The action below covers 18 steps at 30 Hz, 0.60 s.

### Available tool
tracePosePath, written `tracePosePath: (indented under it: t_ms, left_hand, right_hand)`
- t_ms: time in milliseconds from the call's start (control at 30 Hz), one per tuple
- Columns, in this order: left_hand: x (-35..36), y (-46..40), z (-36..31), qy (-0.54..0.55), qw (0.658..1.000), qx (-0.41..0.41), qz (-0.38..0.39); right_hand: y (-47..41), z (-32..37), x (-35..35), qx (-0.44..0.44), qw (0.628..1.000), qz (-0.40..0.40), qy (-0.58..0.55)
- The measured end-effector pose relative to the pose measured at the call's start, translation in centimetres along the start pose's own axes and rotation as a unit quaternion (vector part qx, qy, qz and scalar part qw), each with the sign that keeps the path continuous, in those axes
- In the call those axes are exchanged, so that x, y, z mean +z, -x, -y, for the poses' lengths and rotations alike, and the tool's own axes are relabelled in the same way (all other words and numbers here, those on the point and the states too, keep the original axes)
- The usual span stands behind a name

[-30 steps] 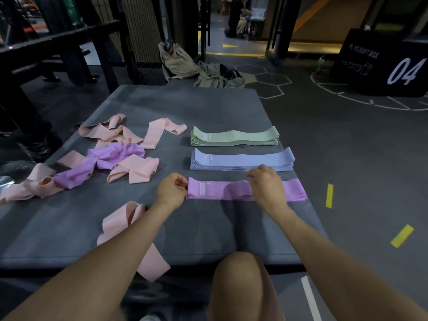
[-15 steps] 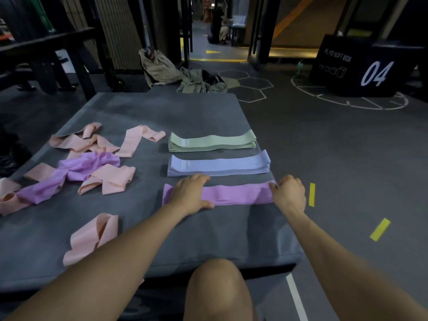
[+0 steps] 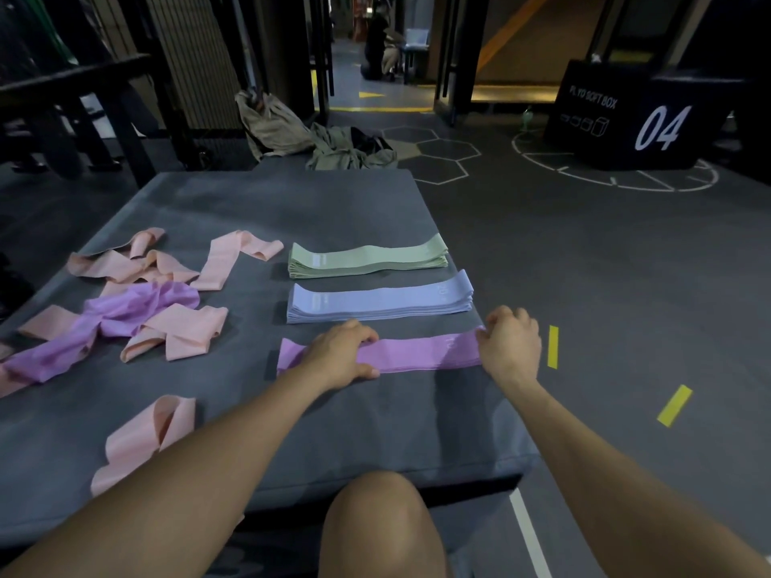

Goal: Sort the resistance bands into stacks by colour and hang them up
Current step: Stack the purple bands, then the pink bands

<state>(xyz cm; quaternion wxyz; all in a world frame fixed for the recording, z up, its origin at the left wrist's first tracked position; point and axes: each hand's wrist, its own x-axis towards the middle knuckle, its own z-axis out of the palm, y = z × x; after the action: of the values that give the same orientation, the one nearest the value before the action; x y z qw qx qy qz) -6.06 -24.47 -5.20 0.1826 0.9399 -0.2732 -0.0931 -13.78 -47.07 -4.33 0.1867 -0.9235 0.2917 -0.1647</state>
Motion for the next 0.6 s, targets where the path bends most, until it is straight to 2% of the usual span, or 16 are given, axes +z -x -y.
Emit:
tracePosePath:
  t_ms: [33, 100, 200, 333, 600]
  left_hand:
    - [0.0, 0.0, 0.0, 0.004, 1.0, 0.0, 0.001]
    - [-0.1, 0.0, -0.1, 0.001, 1.0, 0.001, 0.006]
    - [-0.4, 0.0, -0.1, -0.025, 0.999, 0.013, 0.024]
    - [-0.4, 0.1, 0.0, -0.047, 0.997, 0.03, 0.046]
    - [-1.4, 0.9, 0.1, -0.043, 0.997, 0.039, 0.043]
  right_hand:
    - [-0.1, 0.4, -0.1, -0.067, 0.998, 0.01, 0.012]
    - [0.0, 1.7, 0.0, -0.207, 0.974, 0.09, 0.012]
    - [0.1, 3.5, 0.8, -0.315, 0.917, 0.229, 0.087]
    - [-0.3, 3.6, 1.5, -0.328, 0.894, 0.288, 0.096]
    - [0.1, 5.0, 1.3, -0.334, 0.893, 0.294, 0.069]
